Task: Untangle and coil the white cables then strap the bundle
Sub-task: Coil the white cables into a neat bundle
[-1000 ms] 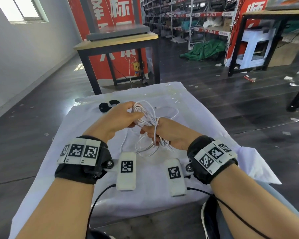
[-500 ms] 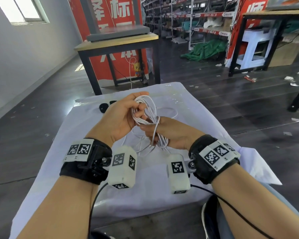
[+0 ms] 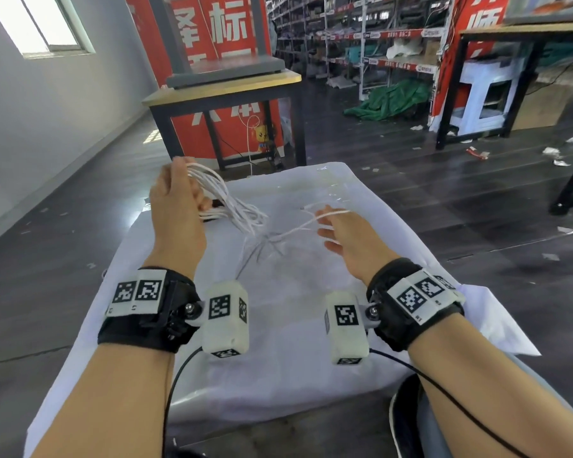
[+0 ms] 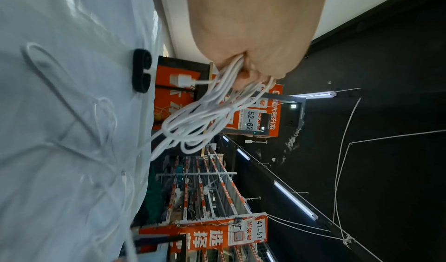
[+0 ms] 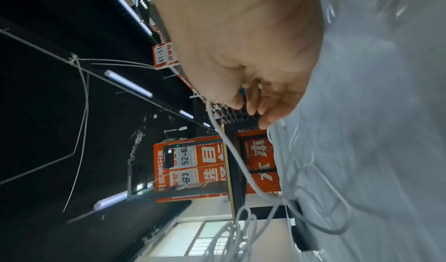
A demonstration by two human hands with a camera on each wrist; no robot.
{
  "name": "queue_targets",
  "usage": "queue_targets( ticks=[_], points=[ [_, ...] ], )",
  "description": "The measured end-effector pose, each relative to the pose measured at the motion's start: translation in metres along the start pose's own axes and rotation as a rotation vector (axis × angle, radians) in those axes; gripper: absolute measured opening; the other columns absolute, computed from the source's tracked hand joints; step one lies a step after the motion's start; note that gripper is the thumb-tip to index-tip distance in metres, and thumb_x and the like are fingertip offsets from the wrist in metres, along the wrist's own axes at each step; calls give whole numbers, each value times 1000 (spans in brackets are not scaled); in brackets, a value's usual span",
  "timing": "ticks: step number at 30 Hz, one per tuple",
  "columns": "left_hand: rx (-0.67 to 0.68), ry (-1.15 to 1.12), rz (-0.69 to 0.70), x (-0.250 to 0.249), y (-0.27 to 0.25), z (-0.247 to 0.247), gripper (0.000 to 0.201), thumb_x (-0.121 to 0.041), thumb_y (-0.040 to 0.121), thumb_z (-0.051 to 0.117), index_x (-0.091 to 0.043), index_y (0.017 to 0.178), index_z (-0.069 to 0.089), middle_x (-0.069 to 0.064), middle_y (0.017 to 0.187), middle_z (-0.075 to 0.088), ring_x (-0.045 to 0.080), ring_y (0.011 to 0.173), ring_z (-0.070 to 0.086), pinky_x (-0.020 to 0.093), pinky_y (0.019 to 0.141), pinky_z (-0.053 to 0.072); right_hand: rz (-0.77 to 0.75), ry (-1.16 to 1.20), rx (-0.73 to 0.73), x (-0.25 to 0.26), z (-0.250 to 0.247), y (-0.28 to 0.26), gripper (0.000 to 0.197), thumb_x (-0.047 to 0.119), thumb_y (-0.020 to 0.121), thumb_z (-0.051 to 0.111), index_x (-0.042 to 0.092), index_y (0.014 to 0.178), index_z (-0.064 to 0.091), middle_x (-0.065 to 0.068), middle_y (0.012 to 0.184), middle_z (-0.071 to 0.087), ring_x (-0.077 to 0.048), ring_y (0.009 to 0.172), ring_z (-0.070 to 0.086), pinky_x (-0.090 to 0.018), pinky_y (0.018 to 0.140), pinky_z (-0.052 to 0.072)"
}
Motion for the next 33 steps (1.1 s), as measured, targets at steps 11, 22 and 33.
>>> queue_targets(
  ticks=[11, 22, 33],
  points=[
    [-33, 219, 328, -20, -1, -9, 20, -19, 103, 37, -21, 89, 53, -16, 49, 42, 2, 46, 35, 19, 47, 32, 230, -362, 118, -7, -5, -9, 27, -5, 90, 40, 10, 75, 57, -4, 70, 58, -9, 50, 49, -14, 44, 37],
    [246, 755, 459, -14, -10, 12, 21, -27, 103, 38, -15, 103, 55, -7, 75, 54, -3, 57, 49, 15, 57, 42, -132, -163, -150, 11, -19, 1, 17, 4, 94, 42, 9, 105, 54, -8, 96, 54, -15, 76, 54, -20, 65, 43],
    [805, 533, 48, 6, -60, 71, 26, -25, 103, 41, -5, 101, 58, 27, 76, 51, 25, 61, 37, 28, 49, 33, -353, -187, 560, 20, 46, -33, 34, 35, 88, 55, 21, 119, 56, 7, 109, 66, -3, 105, 62, -24, 93, 47]
  ],
)
Point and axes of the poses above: each hand's wrist, its own y-axis towards the middle knuckle, its own z-axis out of the palm, x = y × z, the point moved 5 cm from there along y, towards the middle knuckle
